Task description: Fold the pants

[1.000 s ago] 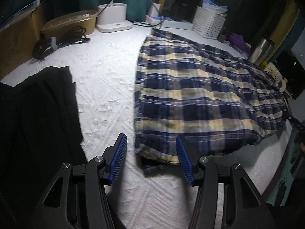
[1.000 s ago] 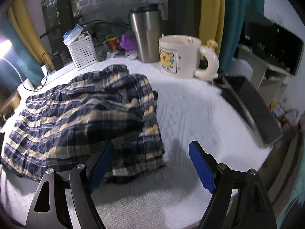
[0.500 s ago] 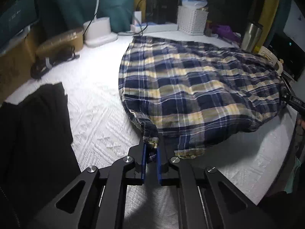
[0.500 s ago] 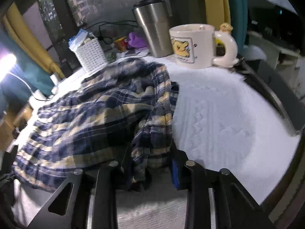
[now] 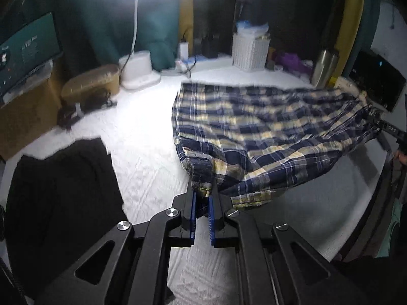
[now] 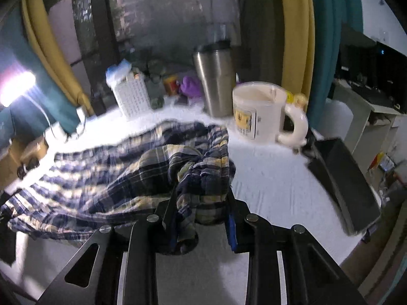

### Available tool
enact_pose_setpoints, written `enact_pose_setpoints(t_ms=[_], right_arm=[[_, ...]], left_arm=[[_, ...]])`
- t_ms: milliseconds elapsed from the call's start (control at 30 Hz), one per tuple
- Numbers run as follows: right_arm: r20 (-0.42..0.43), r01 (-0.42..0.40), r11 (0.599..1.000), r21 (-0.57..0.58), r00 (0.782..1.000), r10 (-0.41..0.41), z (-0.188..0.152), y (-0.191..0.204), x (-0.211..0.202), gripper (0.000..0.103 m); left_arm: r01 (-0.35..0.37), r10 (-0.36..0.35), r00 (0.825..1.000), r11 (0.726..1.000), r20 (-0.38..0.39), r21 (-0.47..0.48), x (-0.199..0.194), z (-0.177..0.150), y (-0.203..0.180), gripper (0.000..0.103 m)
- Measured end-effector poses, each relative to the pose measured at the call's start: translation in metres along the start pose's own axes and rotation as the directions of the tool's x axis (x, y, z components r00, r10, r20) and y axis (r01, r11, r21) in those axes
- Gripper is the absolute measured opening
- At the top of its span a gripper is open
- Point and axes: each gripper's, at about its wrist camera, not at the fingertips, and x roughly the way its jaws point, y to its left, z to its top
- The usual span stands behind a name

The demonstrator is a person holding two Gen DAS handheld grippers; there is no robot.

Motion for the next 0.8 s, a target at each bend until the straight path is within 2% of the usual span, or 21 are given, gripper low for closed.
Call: enact_pose_setpoints(t_ms=[100,167,200,233,300,333,367,467,533,600,700,800], right_arm=[[-0.084,0.012,1.000,0.008,0.996,-0.012,-0.023,-0.006,0.020,0.030],[-0.108,0.025,1.000,0.002,0.994,-0.024,-0.034,-0.008,0.026,0.030],[-0.097,0.026,1.000,-0.002,0.995,-0.026,-0.037,-0.009,0.025,0.033],[-0.094,0.045,0.999,-0.010,0.995,-0.045,-0.037,-0.008,0.024,0.038],[-0.081,0.104,0.994,-0.039,0.991,-0.107,-0.034,-0.008,0.020,0.067],[-0.068,0.116,0.992,-0.039,0.991,-0.119,-0.032,-0.009,0.017,0.072],[-0.052,0.117,0.993,-0.031,0.992,-0.119,-0.028,-0.012,0.012,0.073],[-0.009,0.134,0.991,-0.022,0.991,-0.134,-0.021,-0.013,0.000,0.073],[0.013,0.125,0.992,-0.020,0.992,-0.125,-0.018,-0.012,-0.006,0.073],[0.032,0.114,0.993,-0.032,0.993,-0.113,-0.014,-0.006,-0.010,0.073],[0.046,0.097,0.994,-0.051,0.994,-0.095,-0.011,0.005,-0.010,0.073],[0.047,0.074,0.996,-0.058,0.996,-0.071,-0.009,0.014,-0.007,0.073]], left_arm=[[-0.011,0.010,0.997,1.000,-0.079,-0.012,0.020,-0.020,0.005,0.007],[-0.002,-0.002,0.993,1.000,-0.117,-0.031,0.031,-0.031,0.009,0.008],[-0.001,-0.005,0.992,0.999,-0.129,-0.045,0.033,-0.034,0.010,0.012],[0.001,-0.009,0.991,0.998,-0.134,-0.061,0.034,-0.034,0.012,0.012],[0.010,-0.022,0.991,0.995,-0.132,-0.096,0.030,-0.030,0.020,0.015],[0.002,-0.015,0.991,0.995,-0.131,-0.102,0.028,-0.027,0.023,0.016],[-0.021,0.008,0.992,0.995,-0.124,-0.098,0.025,-0.024,0.026,0.019],[-0.046,0.037,0.996,0.994,-0.087,-0.104,0.014,-0.014,0.036,0.019],[-0.053,0.048,0.998,0.993,-0.046,-0.106,0.008,-0.004,0.038,0.026],[-0.053,0.052,0.999,0.994,-0.011,-0.099,0.006,0.006,0.040,0.050],[-0.024,0.025,1.000,0.998,0.013,-0.055,0.016,0.023,0.035,0.050],[-0.003,0.002,1.000,1.000,-0.016,-0.015,0.040,0.037,0.029,0.050]])
